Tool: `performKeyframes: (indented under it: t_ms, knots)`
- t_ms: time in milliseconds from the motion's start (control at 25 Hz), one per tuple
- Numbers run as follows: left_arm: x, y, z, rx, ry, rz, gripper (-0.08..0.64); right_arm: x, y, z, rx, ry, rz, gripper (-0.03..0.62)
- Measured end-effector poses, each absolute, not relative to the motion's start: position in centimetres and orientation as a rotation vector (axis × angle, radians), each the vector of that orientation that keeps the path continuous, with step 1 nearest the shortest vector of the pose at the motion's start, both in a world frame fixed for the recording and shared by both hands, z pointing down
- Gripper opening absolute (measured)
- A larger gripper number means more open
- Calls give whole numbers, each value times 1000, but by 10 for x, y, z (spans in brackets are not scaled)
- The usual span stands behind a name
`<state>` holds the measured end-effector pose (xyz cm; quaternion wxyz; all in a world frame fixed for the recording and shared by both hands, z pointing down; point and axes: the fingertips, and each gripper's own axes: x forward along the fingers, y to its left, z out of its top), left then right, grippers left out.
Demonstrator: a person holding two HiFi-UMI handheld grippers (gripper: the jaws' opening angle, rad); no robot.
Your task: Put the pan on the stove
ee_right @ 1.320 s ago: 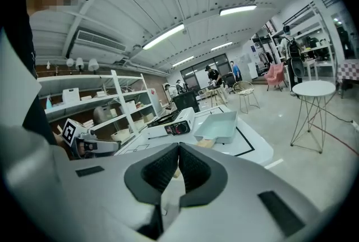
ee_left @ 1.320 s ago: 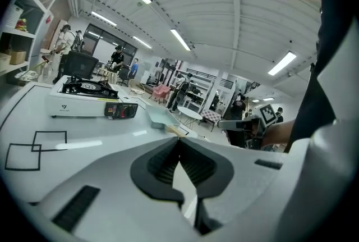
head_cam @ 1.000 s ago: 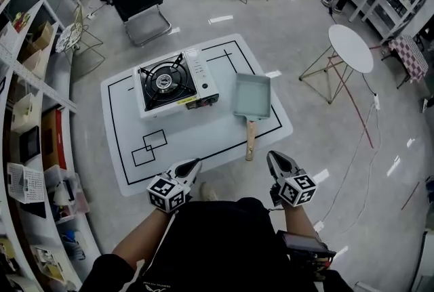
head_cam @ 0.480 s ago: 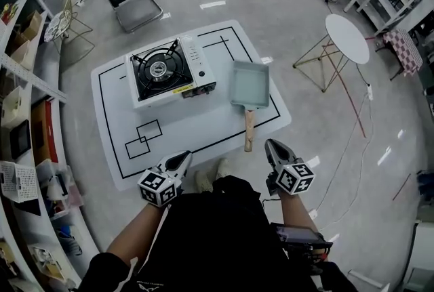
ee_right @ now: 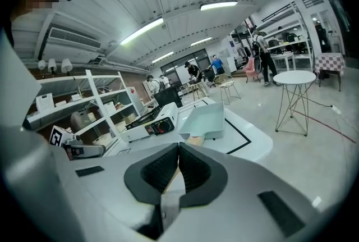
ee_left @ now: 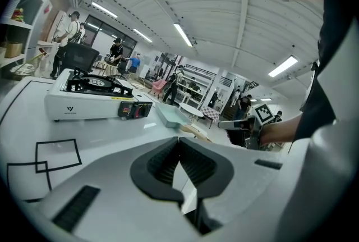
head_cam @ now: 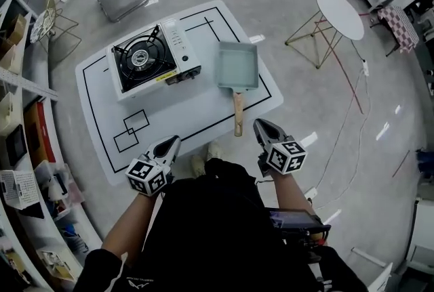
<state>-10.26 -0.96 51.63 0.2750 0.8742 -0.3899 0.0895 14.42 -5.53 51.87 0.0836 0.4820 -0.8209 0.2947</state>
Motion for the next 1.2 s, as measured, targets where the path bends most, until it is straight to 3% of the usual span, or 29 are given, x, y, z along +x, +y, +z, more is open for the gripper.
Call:
performKeyframes:
  t_ms: [1040, 1200]
  knots:
    - [-55, -70, 521, 2325, -994, 346, 9, 138, -107, 546, 1194, -2481, 1273, 29]
    - [-56, -74, 526, 2304, -1001, 346, 9, 133, -111, 556, 1132, -2446, 1326, 64]
